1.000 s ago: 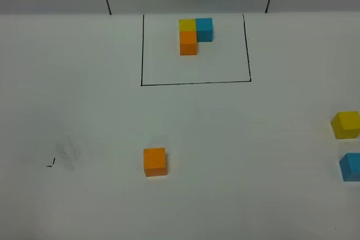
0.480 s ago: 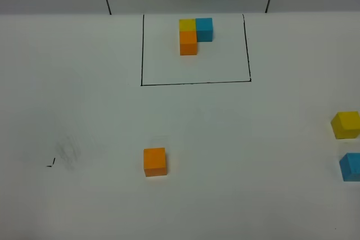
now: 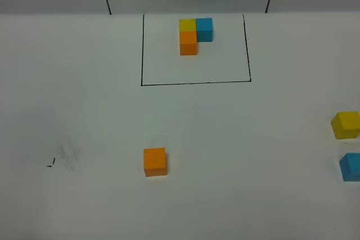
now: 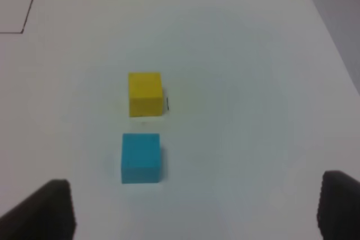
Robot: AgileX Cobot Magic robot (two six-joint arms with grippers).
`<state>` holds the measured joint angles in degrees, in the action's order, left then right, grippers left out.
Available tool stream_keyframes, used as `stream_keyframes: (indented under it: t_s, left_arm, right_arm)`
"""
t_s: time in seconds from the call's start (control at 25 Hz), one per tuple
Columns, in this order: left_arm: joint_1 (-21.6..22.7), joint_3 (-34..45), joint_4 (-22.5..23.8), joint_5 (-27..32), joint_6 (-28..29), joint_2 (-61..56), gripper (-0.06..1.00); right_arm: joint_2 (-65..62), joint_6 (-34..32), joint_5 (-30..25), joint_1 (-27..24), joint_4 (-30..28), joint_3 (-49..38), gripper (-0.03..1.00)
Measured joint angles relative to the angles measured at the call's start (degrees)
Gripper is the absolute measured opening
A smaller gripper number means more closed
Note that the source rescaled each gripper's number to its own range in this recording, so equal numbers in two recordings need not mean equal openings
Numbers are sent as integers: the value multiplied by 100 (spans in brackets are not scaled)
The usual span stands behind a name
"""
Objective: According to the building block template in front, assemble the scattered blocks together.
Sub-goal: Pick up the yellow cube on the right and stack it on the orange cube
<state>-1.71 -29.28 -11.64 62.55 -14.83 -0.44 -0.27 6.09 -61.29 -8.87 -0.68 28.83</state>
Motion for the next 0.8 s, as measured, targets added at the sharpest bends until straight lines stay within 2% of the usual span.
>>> stream_keyframes:
  t_s: [0.32,0.56,0.8]
  left_arm:
    - [0,0,0,0,0,0,0]
    - [0,0,0,0,0,0,0]
    - [0,0,0,0,0,0,0]
  right_arm:
    - [736,95,79,0,153,123,96]
    - [2050,420,505,0,340,480,96]
    - [3381,949,1122,0,892,635,96]
